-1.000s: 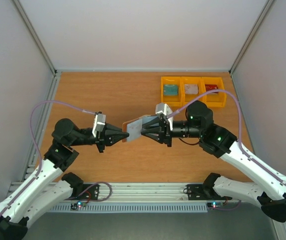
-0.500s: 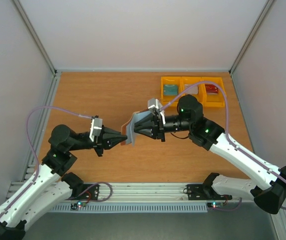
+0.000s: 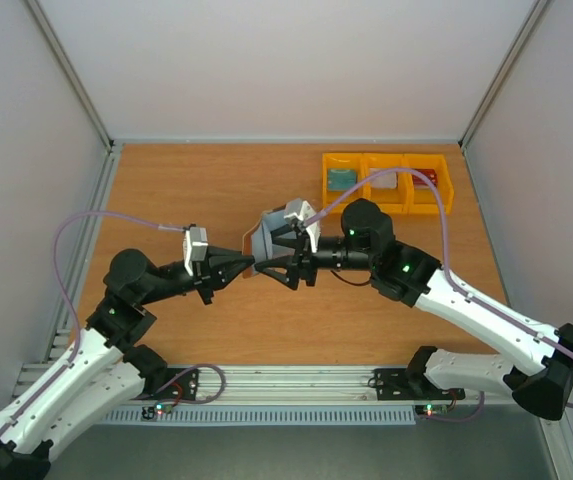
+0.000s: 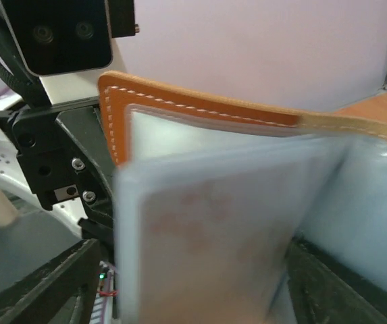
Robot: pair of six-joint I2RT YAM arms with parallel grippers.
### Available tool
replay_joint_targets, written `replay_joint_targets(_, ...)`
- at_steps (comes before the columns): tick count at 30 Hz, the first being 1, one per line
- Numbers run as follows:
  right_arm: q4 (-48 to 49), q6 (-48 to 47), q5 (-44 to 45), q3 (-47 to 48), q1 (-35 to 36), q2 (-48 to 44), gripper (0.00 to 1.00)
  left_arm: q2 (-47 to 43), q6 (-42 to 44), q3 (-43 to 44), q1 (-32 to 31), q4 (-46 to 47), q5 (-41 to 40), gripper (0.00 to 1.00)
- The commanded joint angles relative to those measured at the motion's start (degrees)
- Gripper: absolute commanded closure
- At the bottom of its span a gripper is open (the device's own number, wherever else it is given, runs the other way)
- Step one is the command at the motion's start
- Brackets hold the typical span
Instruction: Take the credit cards out of the card holder
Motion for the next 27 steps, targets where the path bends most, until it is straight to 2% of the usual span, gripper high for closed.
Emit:
replay_joint_targets(1, 3.21, 0.17, 8.63, 0.90, 3.05, 2.38, 0.22, 0.31, -0.64, -0.52, -0.08, 2.93, -1.30, 1.00)
replay_joint_targets(3, 2.88, 0.11, 10.29, 1.64, 3.51, 3.25, 0.25, 0.21, -0.68, -0.62, -0.09, 3.10, -1.25, 1.00)
replay_joint_targets(10, 2.66, -1.58, 9.66, 0.50, 3.58, 0.20, 0.66, -1.56, -1.36, -1.71, -0.08, 1.81, -3.95, 1.00)
replay_joint_targets(13, -1.62, -2.68, 11.77, 0.41, 3.42, -2.14, 0.79, -2.42, -2.04, -2.57, -0.08, 0.49, -7.06, 1.00)
replay_joint_targets(15, -4.65, -3.15, 12.60, 0.42, 3.33, -3.33, 0.83, -2.84, -2.86, -3.12, 0.12, -0.68, -9.22, 1.00)
replay_joint_targets(17, -8.21, -3.70, 12.73, 0.97, 3.18, -4.11, 0.83, -3.25, -3.73, -3.83, 0.35, -1.19, -9.53, 1.00)
replay_joint_targets(21, -11.66, -4.35, 12.75, 2.51, 3.05, -4.16, 0.86, -3.30, -3.85, -5.12, 0.37, -0.23, -6.27, 1.00)
replay_joint_targets(24, -11.46, -3.87, 11.70, 3.78, 3.05, -2.87, 0.94, -2.73, -2.91, -5.50, 0.31, 1.19, -3.72, 0.99)
replay_joint_targets(25, -11.04, -3.31, 11.34, 4.29, 3.05, -2.16, 0.96, -2.46, -2.94, -5.49, 0.16, 1.57, -3.45, 0.95)
replay_joint_targets(27, -10.71, -2.34, 10.19, 5.84, 3.05, -0.23, 0.98, -1.72, -3.30, -5.40, -0.30, 1.92, -3.25, 0.78)
